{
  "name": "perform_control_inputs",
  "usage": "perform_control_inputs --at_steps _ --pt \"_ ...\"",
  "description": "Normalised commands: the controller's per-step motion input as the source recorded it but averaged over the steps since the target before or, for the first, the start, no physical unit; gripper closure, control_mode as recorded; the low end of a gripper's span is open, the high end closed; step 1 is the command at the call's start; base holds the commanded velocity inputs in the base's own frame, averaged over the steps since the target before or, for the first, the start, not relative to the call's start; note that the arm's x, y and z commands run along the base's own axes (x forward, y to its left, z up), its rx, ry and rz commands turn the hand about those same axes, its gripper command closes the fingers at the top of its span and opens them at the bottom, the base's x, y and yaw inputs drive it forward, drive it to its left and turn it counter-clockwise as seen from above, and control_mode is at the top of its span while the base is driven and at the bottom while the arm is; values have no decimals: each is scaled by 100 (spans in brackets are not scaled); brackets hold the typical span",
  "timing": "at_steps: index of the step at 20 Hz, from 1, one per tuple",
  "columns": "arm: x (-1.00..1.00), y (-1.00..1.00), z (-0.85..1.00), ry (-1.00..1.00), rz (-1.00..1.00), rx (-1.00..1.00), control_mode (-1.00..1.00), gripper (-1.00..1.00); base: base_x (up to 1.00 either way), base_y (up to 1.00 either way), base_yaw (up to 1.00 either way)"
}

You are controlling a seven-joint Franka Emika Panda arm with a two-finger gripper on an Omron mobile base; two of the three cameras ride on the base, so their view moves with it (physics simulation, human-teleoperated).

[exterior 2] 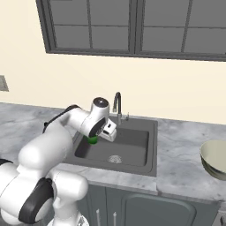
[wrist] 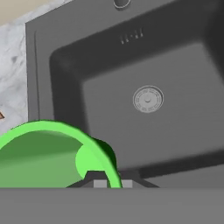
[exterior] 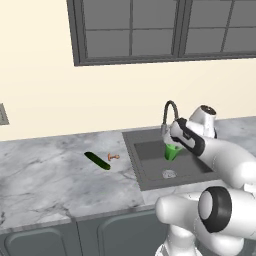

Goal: Remove the cucumber and mushroom from the sink. Then move the bowl and cup from the counter to the sink for washing.

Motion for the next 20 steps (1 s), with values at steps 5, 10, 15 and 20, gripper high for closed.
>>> perform_control_inputs --at_steps 5,10,15,20 --pt "17 -3 -17 0 -7 -1 -100 100 0 0 0" --pt "18 0 -20 0 0 0 -100 100 0 0 0" --pt "21 -1 -17 0 0 -1 -100 100 0 0 0" --pt "17 0 -21 0 0 0 -100 100 0 0 0"
